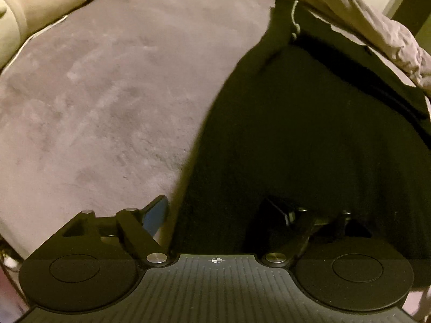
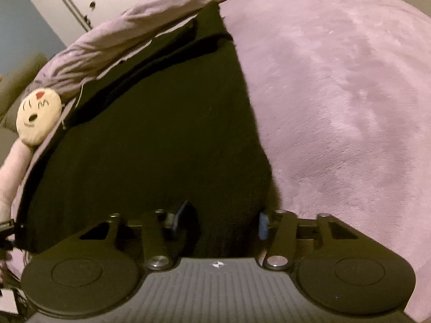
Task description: Fold small clothes
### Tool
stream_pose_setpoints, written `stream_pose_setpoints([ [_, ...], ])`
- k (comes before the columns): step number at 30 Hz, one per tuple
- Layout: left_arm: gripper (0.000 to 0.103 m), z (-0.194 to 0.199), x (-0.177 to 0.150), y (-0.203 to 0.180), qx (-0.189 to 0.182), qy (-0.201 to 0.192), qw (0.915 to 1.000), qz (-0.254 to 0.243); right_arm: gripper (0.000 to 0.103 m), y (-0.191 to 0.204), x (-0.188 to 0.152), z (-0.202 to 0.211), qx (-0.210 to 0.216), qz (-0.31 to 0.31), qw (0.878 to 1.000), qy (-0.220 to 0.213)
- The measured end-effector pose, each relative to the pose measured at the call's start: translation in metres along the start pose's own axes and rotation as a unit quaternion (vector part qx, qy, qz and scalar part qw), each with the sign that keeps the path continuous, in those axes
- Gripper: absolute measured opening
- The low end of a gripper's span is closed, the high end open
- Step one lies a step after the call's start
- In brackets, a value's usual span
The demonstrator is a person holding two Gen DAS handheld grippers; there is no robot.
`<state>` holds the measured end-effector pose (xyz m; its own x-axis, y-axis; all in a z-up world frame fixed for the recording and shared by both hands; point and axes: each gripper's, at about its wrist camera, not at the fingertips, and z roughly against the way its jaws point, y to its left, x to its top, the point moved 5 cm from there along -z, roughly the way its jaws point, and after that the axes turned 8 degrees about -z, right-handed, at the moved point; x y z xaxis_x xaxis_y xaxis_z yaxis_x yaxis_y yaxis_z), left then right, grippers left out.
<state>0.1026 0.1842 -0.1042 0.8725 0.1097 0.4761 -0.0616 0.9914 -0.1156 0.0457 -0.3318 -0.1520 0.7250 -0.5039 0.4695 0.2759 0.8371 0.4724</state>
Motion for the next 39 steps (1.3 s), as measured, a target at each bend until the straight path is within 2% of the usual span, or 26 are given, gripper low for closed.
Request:
stream_pose_setpoints([
  [1,0.079,0.001,0.001,-0.001,-0.004,-0.002,1.0,-0.003,0.038,0.001,-0.001,0.001,0.005,0.002,1.0,0.004],
  [3,0.064,0.003,0.002,-0.004,-0.011,-0.002,0.9998,-0.019,0.033,0.0,-0.001,0.001,0.009,0.012,1.0,0.009],
  [6,0.055,0.003,0.003,-0.008,-0.015,0.001,0.9989,-0.046,0.032,-0.002,0.001,0.0,0.014,0.019,1.0,0.019],
  [9,0.049,0.003,0.004,-0.011,-0.017,0.0,0.9984,-0.054,0.033,-0.001,0.006,0.0,0.018,0.023,0.999,0.024],
  [15,0.042,0.004,0.005,-0.014,-0.019,-0.001,0.9981,-0.058,0.035,-0.011,0.025,0.006,0.037,-0.018,0.999,-0.009],
  [19,0.036,0.004,0.006,-0.014,-0.025,0.0,0.9981,-0.056,0.037,-0.009,0.022,-0.002,0.049,-0.008,0.999,0.012],
  [24,0.021,0.005,0.007,-0.009,-0.037,0.0,0.9983,-0.045,0.015,-0.003,0.01,0.003,0.071,0.032,0.996,0.036],
  [26,0.019,0.005,0.008,-0.009,-0.041,0.001,0.9983,-0.041,0.013,-0.002,0.009,0.007,0.082,0.039,0.995,0.038],
  [29,0.016,0.005,0.01,-0.011,-0.04,0.004,0.9979,-0.051,0.013,0.003,0.007,0.007,0.073,0.056,0.995,0.045],
  [33,0.012,0.008,0.014,-0.012,-0.039,0.004,0.9982,-0.046,0.01,0.01,0.012,0.004,0.085,0.048,0.994,0.043],
  [35,0.012,0.012,0.016,-0.014,-0.044,-0.005,0.9979,-0.047,0.01,0.014,0.015,0.007,0.107,0.033,0.993,0.035],
  [39,0.011,0.026,0.03,-0.019,-0.081,-0.027,0.9958,-0.033,0.009,0.024,0.028,0.014,0.151,0.0,0.988,0.014],
])
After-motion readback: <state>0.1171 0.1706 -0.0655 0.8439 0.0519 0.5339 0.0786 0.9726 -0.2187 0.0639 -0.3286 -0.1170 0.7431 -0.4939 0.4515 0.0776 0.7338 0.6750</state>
